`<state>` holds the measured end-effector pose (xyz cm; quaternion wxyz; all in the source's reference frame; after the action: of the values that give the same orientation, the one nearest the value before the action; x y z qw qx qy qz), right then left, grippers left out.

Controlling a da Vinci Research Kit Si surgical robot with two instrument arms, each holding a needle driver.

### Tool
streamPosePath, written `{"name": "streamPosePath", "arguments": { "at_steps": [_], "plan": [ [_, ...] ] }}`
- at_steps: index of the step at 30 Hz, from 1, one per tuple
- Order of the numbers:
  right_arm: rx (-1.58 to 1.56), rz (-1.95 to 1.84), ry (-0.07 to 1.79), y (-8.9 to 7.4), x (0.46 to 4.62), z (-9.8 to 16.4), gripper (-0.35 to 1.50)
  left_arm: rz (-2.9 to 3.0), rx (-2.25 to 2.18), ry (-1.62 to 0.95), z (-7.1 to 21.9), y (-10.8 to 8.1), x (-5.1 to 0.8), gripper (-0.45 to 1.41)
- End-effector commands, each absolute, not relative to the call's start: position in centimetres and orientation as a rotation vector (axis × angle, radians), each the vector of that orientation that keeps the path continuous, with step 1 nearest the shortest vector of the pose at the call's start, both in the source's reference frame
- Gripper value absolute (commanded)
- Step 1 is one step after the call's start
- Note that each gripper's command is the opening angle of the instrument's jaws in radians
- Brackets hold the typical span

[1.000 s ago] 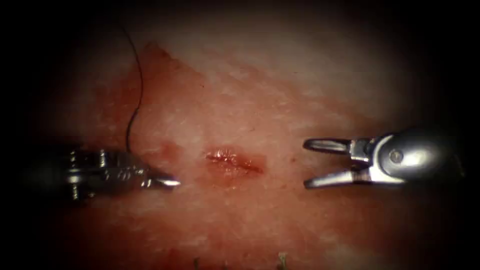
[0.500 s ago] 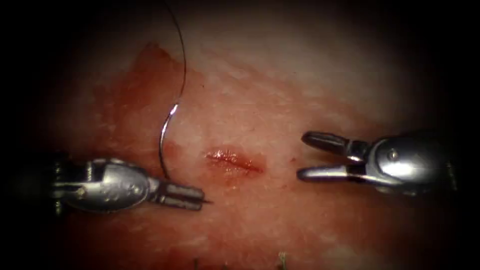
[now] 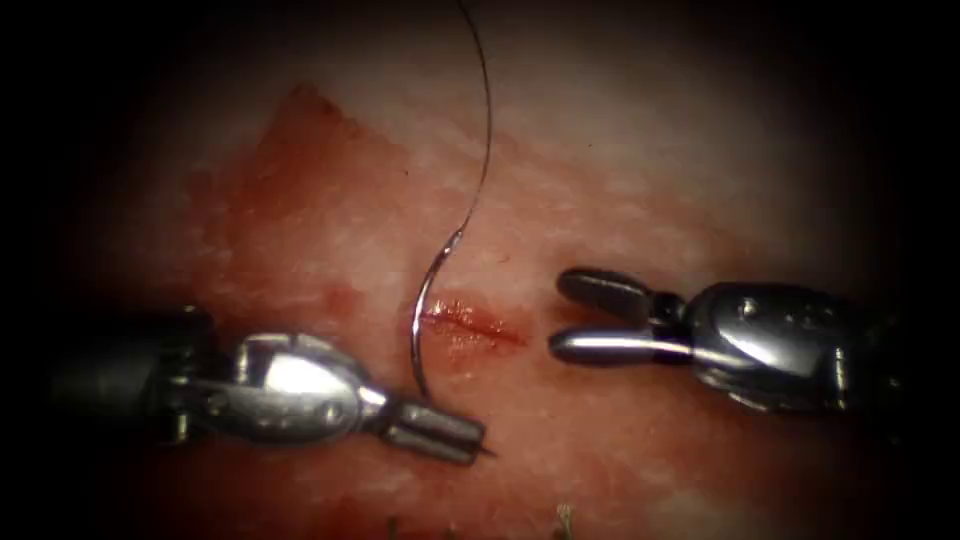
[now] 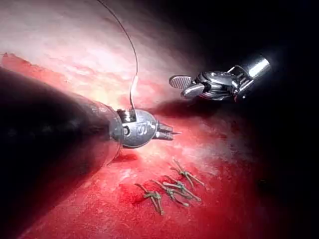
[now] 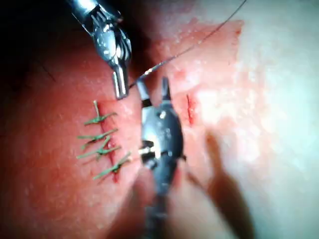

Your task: Wound Closure

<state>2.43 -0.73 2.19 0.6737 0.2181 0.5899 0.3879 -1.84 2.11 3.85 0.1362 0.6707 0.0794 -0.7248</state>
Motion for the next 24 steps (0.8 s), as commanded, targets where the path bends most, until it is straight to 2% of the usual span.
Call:
{"name": "streamPosePath", "arguments": {
  "at_steps": [1,13,24],
  "plan": [
    [0.504,0.879,1.336,-0.82,2.51,2.25,0.31,-2.079,1.959,0.224,3.89,2.08,-1.9,-0.45],
    [0.577,0.924,1.447,-0.83,2.54,2.44,0.28,-1.882,2.077,0.166,3.8,2.07,-1.94,-0.45],
    [0.613,0.895,1.493,-0.87,2.74,2.48,0.26,-1.746,2.169,0.175,3.74,2.08,-1.91,-0.45]
  ]
}}
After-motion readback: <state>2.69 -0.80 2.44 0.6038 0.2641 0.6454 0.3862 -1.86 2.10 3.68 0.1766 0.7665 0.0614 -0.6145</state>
